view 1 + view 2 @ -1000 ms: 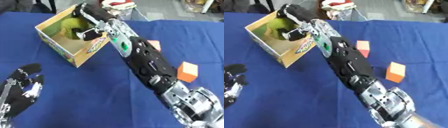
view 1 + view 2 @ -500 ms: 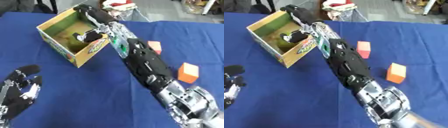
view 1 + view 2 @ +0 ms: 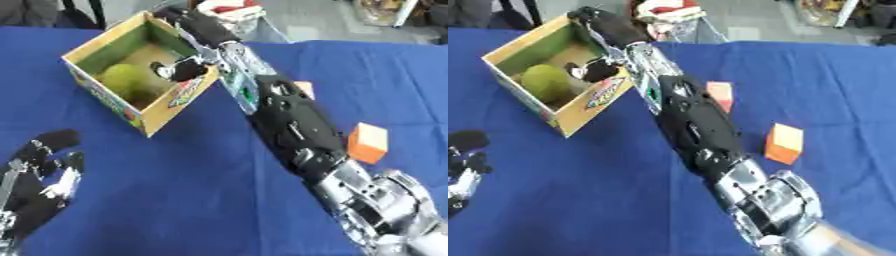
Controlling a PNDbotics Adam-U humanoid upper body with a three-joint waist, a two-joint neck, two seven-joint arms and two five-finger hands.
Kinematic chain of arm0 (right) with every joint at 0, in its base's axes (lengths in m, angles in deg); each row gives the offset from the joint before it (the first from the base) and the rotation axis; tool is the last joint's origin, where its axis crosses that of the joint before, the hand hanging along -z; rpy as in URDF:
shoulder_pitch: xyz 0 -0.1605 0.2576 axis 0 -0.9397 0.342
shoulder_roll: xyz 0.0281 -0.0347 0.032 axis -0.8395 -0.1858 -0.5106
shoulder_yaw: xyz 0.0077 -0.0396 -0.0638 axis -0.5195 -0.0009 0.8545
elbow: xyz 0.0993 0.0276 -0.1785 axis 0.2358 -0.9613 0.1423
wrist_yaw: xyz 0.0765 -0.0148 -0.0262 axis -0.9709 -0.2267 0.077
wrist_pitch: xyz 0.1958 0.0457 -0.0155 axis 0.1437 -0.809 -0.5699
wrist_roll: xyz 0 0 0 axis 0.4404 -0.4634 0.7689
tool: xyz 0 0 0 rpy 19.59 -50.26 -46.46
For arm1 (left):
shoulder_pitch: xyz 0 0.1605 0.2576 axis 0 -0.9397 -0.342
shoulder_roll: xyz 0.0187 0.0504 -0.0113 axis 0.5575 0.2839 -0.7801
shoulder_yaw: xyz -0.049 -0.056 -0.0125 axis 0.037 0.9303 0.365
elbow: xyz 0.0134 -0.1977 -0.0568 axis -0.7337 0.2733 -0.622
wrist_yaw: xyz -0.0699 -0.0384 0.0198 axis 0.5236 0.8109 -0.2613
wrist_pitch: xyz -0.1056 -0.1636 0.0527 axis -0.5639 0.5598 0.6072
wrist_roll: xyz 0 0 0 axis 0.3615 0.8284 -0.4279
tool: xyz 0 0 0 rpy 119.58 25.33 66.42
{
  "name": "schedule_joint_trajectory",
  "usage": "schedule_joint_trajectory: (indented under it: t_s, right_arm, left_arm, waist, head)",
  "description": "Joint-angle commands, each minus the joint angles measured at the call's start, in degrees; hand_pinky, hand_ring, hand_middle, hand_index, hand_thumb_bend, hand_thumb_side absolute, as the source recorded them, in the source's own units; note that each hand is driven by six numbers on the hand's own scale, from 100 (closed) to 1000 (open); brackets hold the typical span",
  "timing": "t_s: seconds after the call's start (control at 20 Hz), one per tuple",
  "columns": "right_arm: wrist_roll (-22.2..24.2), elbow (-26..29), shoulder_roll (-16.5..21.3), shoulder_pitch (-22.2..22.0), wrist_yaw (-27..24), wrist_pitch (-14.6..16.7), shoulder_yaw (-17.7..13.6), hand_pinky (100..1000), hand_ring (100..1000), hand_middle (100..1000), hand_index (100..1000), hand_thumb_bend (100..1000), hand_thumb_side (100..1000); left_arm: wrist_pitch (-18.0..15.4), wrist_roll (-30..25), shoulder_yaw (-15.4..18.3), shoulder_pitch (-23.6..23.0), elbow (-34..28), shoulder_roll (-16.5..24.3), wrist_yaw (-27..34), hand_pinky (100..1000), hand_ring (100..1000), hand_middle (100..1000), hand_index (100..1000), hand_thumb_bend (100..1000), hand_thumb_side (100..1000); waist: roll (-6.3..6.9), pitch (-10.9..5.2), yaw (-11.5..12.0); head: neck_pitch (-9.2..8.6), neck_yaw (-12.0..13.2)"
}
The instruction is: Pick up objects on the table and place them in the box.
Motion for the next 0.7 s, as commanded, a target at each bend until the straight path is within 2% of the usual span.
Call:
schedule_joint_trajectory:
  t_s: [0.05, 0.15, 0.4, 0.55, 0.7]
  right_arm:
    - [2.66, 3.19, 4.4, 0.68, -3.12, 2.65, 0.91, 841, 902, 891, 962, 292, 479]
    - [4.32, 3.89, 6.33, -0.14, -5.07, 4.6, 1.13, 837, 903, 886, 960, 271, 489]
    - [8.92, 7.24, 11.77, -3.74, -9.95, 9.48, 4.6, 842, 911, 888, 961, 257, 507]
    - [11.33, 8.61, 14.96, -5.88, -12.85, 12.38, 6.46, 849, 915, 891, 966, 259, 518]
    - [14.18, 7.63, 17.66, -7.83, -15.89, 15.38, 7.64, 852, 917, 892, 967, 264, 524]
  left_arm:
    - [-0.01, 0.73, 1.05, -0.13, -0.64, 0.72, -0.02, 547, 798, 742, 801, 213, 343]
    - [0.01, 1.13, 1.42, -0.52, -0.6, 0.85, -0.15, 547, 798, 742, 801, 214, 343]
    - [0.03, 1.91, 2.12, -1.06, -0.59, 1.09, -0.46, 547, 798, 742, 801, 214, 343]
    - [0.03, 2.14, 2.31, -1.19, -0.61, 1.2, -0.55, 547, 798, 742, 801, 215, 343]
    - [0.04, 2.31, 2.47, -1.34, -0.59, 1.26, -0.6, 547, 798, 742, 802, 215, 343]
  waist:
    - [0.53, -1.32, -1.19]
    - [0.61, -1.45, -2.5]
    - [0.83, -1.61, -5.78]
    - [0.86, -1.65, -6.56]
    - [0.85, -1.71, -7.01]
  head:
    - [0.23, 1.29]
    - [0.36, 1.89]
    - [0.41, 3.17]
    - [0.32, 3.36]
    - [0.27, 3.44]
